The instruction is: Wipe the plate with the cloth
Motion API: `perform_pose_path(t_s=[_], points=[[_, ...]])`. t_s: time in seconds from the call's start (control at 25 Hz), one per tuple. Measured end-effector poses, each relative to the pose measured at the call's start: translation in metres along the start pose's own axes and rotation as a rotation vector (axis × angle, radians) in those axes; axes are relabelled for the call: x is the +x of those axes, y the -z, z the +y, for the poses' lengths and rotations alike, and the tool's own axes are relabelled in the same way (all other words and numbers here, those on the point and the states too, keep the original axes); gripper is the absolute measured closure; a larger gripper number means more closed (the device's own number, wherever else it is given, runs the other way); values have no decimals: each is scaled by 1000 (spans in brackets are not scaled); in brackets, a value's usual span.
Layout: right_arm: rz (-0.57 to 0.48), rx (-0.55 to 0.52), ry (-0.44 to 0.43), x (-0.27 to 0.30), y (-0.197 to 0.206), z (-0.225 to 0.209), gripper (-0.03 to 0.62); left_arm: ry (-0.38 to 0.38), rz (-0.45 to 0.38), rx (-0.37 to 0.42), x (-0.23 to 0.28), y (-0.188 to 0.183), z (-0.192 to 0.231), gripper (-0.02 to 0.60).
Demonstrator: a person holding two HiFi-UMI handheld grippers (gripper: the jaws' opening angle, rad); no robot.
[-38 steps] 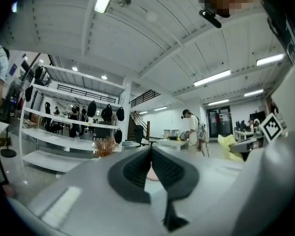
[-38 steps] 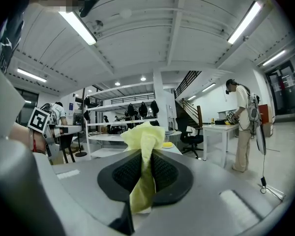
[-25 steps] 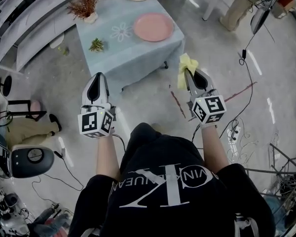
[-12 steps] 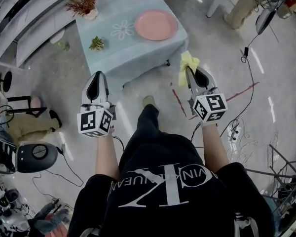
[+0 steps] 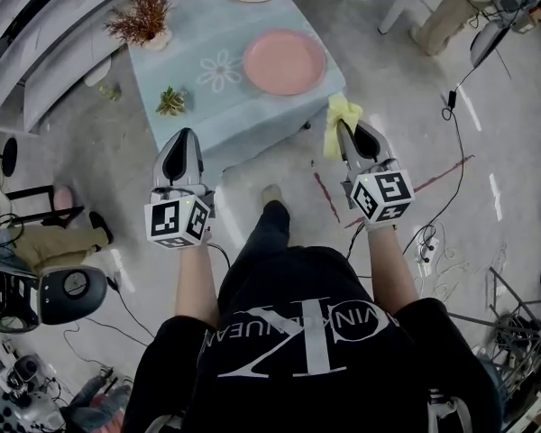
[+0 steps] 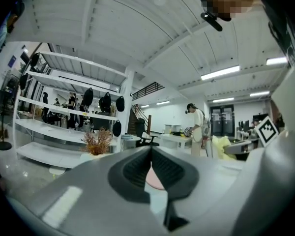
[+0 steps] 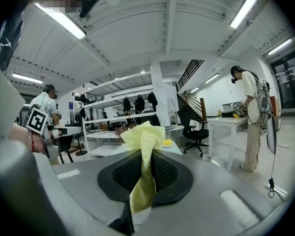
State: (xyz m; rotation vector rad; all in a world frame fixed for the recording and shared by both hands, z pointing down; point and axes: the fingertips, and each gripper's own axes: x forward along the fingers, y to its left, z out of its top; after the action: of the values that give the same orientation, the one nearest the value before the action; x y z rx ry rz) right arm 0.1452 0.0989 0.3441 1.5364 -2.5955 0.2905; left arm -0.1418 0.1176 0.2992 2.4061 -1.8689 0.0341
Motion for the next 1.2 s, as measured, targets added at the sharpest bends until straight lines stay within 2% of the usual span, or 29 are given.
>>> perform_pose_path(t_s=[0.48,0.72,1.0,1.2], points=[[60,20,37,90,-2,-39,551,95,50,-13,116,10,21,581],[95,17,36,131,10,-50,551,136,76,-18,165,26,32,581],[119,27,39,156,13,-54,551,151,120,-26,192,38,38,581],[176,25,2,173,35,-50,551,152,181,-46,200,70,36,581]])
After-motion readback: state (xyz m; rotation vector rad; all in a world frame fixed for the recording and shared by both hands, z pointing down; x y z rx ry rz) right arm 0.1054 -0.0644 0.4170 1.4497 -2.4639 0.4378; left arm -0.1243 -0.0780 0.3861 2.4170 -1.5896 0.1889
